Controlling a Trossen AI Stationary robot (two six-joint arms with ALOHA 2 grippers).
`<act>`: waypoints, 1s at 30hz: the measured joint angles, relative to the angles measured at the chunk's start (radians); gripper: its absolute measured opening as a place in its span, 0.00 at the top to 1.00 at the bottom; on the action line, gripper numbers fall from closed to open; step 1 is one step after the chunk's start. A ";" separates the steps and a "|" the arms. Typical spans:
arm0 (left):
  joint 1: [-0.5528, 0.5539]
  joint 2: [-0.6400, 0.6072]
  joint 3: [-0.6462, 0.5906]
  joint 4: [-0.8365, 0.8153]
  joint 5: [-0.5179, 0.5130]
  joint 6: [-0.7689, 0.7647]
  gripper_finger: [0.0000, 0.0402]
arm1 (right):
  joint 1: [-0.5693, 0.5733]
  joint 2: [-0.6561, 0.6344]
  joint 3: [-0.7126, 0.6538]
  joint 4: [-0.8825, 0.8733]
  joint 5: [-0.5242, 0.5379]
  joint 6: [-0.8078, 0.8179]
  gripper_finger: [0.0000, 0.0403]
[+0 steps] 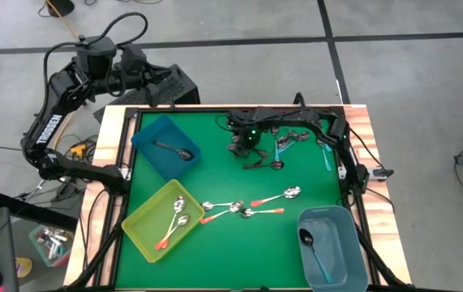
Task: Sort silverware by color (type)
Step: Put the black spoon into the dark blue bin
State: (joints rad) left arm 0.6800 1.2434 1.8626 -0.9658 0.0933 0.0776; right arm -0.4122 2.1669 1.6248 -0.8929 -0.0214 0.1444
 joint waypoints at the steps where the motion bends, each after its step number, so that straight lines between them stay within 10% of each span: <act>1: 0.000 0.000 0.000 -0.001 0.000 0.000 1.00 | 0.004 -0.006 -0.001 -0.003 -0.003 0.007 0.96; 17: 0.000 0.000 0.000 -0.004 0.061 -0.005 1.00 | 0.073 -0.209 -0.001 0.004 -0.009 0.120 0.99; 30: -0.001 -0.052 0.000 -0.001 0.104 -0.039 1.00 | 0.201 -0.215 0.000 0.467 -0.006 0.161 0.99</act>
State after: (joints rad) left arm 0.6792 1.1914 1.8626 -0.9665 0.1970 0.0388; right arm -0.2108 1.9522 1.6245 -0.4261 -0.0269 0.3058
